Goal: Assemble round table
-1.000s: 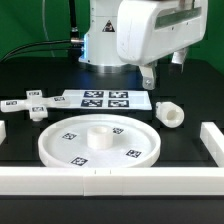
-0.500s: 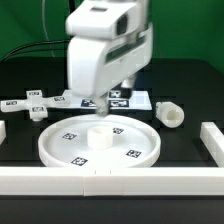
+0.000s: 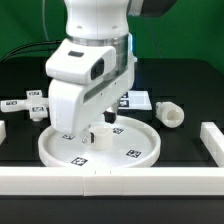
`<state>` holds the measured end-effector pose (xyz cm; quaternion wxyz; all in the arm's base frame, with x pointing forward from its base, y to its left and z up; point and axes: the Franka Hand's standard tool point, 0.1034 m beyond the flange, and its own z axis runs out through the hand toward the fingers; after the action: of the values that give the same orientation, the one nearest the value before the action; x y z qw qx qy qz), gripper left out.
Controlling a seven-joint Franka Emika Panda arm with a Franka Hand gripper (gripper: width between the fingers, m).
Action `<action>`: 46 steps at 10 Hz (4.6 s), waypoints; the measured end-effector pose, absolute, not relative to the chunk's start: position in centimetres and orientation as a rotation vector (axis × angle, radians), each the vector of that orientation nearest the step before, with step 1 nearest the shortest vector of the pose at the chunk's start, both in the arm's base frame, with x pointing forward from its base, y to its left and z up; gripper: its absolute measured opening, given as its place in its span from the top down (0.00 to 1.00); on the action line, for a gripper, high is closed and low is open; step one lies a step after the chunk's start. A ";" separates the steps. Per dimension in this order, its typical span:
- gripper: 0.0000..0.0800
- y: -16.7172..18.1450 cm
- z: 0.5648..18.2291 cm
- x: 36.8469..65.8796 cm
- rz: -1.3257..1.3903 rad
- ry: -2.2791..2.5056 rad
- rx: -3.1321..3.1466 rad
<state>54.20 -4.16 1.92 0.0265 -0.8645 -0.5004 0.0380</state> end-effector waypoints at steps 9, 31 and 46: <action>0.48 -3.9 1.1 54.1 0.130 -1.545 -2.662; 0.39 2.8 1.1 56.3 0.113 -1.577 -2.644; 0.19 8.6 7.3 52.9 0.145 -0.943 -2.984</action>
Offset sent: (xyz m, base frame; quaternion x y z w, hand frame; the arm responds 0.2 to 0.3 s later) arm 0.0043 0.0054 -0.0011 -0.0059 0.0059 0.0124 0.9999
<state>52.91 8.55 7.29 0.0045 -0.9525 -0.3009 0.0461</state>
